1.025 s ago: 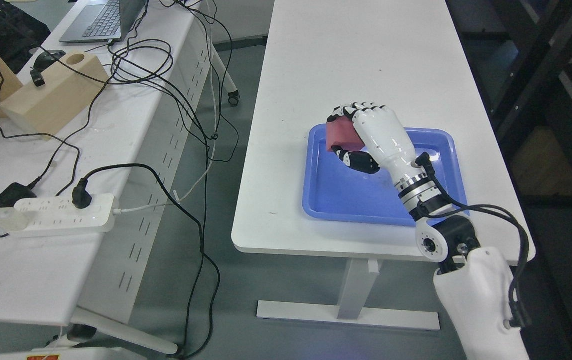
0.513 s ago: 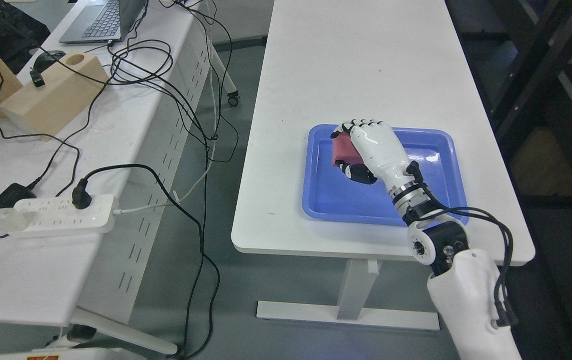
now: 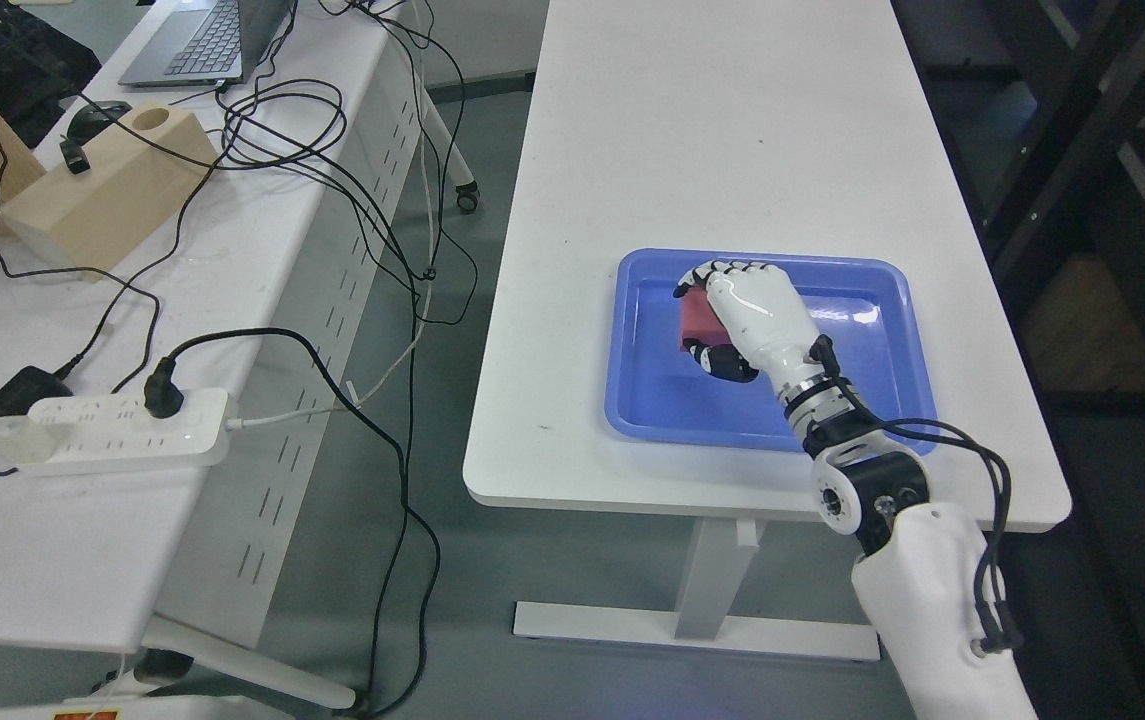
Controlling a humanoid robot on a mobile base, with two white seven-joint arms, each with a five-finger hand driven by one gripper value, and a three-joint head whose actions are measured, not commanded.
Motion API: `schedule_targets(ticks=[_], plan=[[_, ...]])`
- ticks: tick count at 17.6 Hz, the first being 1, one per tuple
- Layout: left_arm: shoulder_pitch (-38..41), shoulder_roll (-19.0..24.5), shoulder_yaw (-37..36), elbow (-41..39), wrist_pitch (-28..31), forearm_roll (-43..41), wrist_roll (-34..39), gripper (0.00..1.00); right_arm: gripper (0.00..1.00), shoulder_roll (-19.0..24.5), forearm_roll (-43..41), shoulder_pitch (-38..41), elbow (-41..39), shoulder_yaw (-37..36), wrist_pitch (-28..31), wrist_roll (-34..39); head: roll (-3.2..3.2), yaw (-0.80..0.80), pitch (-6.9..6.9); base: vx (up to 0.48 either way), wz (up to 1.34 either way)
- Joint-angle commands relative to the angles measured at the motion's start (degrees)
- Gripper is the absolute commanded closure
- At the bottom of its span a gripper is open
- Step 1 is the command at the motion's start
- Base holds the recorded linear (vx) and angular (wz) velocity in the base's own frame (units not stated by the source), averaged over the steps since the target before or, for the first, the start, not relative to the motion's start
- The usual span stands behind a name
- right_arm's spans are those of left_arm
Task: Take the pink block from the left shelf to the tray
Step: 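Open the right hand fingers to release the pink cube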
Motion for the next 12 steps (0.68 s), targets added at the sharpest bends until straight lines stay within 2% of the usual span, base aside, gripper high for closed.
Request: schedule_targets(ticks=[1, 6, 8, 11, 12], plan=[[0.0, 1.0, 0.0, -1.0, -0.1, 0.0, 0.0, 0.00, 0.76, -1.7, 0.4, -1.5, 2.3, -0.2, 2.5, -0.1, 0.00, 0.00, 0.00, 0.000, 0.00], [0.0, 1.0, -0.1, -1.0, -0.1, 0.0, 0.0, 0.00, 0.64, -1.7, 0.2, -1.5, 2.3, -0.2, 3.4, -0.1, 0.00, 0.00, 0.00, 0.000, 0.00], [0.0, 1.0, 0.0, -1.0, -0.1, 0.0, 0.0, 0.00, 0.51, -1.7, -0.1, -1.5, 2.3, -0.4, 3.5, -0.1, 0.00, 0.00, 0.00, 0.000, 0.00], [0.0, 1.0, -0.1, -1.0, -0.1, 0.0, 0.0, 0.00, 0.40, -1.8, -0.2, -1.4, 2.2, -0.4, 3.5, -0.1, 0.00, 0.00, 0.00, 0.000, 0.00], [0.1, 1.0, 0.0, -1.0, -0.1, 0.0, 0.0, 0.00, 0.31, -1.8, -0.2, -1.4, 2.0, -0.4, 3.6, -0.1, 0.00, 0.00, 0.00, 0.000, 0.00]])
